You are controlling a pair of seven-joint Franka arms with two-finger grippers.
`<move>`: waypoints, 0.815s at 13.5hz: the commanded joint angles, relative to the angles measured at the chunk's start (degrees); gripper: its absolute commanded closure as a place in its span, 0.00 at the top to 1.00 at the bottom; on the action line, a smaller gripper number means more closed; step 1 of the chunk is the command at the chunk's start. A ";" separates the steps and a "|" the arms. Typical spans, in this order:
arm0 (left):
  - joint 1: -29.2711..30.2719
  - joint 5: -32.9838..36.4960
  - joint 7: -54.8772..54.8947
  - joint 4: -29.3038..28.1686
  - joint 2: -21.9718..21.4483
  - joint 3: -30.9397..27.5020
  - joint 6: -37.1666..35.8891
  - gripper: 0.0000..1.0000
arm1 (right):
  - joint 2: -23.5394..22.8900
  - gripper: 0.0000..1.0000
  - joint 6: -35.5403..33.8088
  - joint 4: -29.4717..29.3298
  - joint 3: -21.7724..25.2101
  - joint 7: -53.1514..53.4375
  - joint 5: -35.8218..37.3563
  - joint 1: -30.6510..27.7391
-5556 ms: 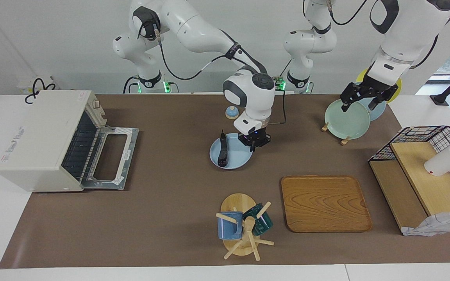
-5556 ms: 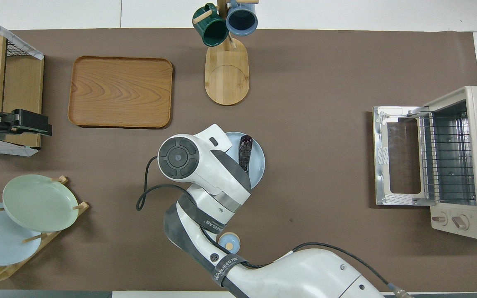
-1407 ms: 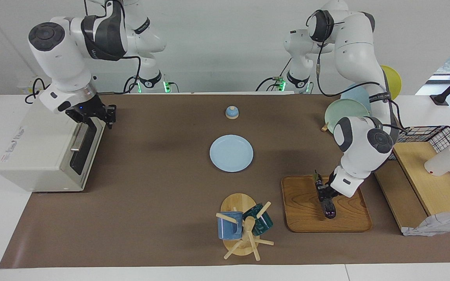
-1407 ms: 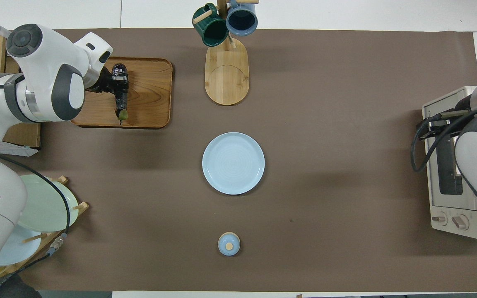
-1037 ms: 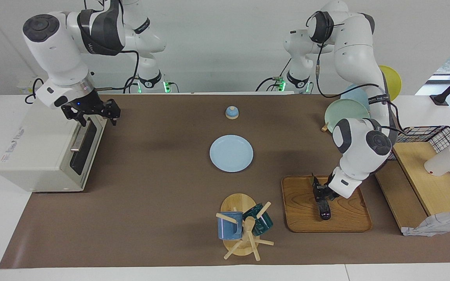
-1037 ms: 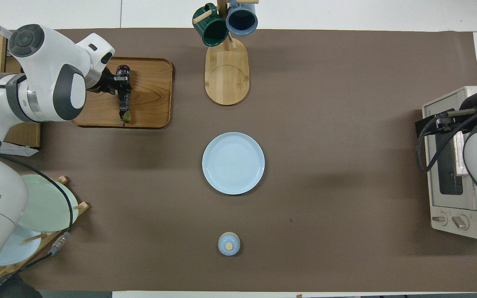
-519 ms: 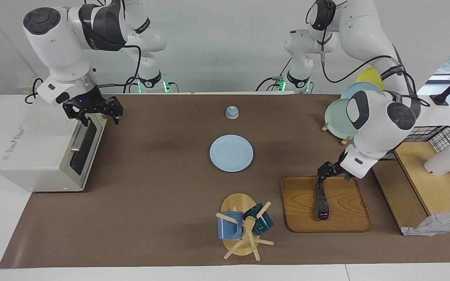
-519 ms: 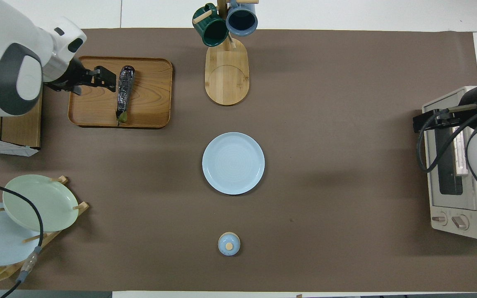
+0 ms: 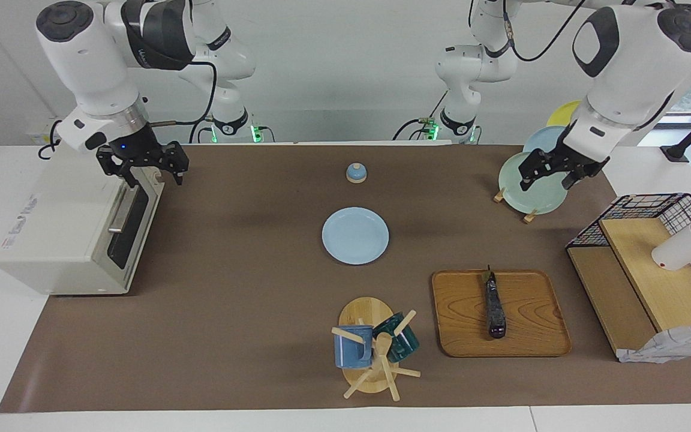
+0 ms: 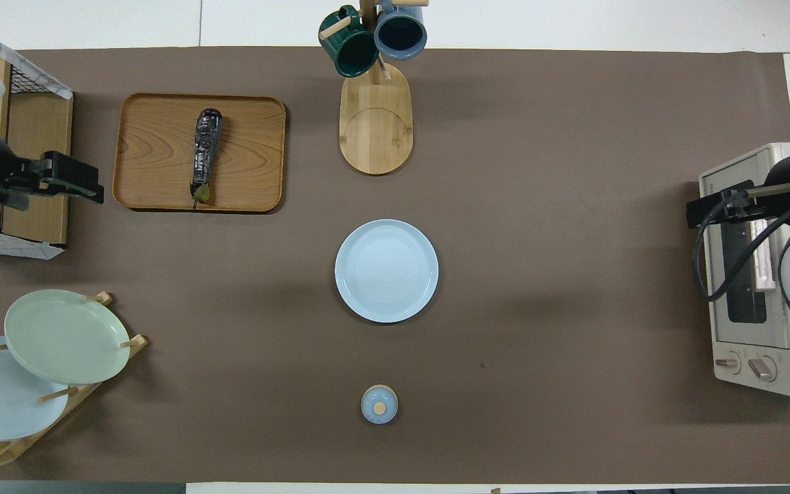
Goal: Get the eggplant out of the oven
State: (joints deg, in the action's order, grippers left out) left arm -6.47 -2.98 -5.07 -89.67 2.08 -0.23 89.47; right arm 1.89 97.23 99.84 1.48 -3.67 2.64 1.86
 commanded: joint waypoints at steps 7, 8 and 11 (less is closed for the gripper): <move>4.52 1.32 0.50 -3.07 -3.67 5.65 -5.26 1.00 | 0.66 1.00 0.24 0.79 0.98 0.07 -1.24 -0.63; 4.89 1.32 0.50 -1.23 -2.62 6.03 -6.58 1.00 | 0.65 1.00 0.33 0.71 0.98 -0.02 -1.32 -0.63; 4.89 1.23 -0.19 -2.43 -3.48 6.12 -6.86 1.00 | 0.74 1.00 0.16 0.97 1.07 -0.19 -1.50 -1.94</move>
State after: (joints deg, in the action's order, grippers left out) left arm -2.56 -2.87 -5.03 -92.41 -1.69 4.91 83.97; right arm 1.93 97.23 99.88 2.61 -3.61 2.64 1.55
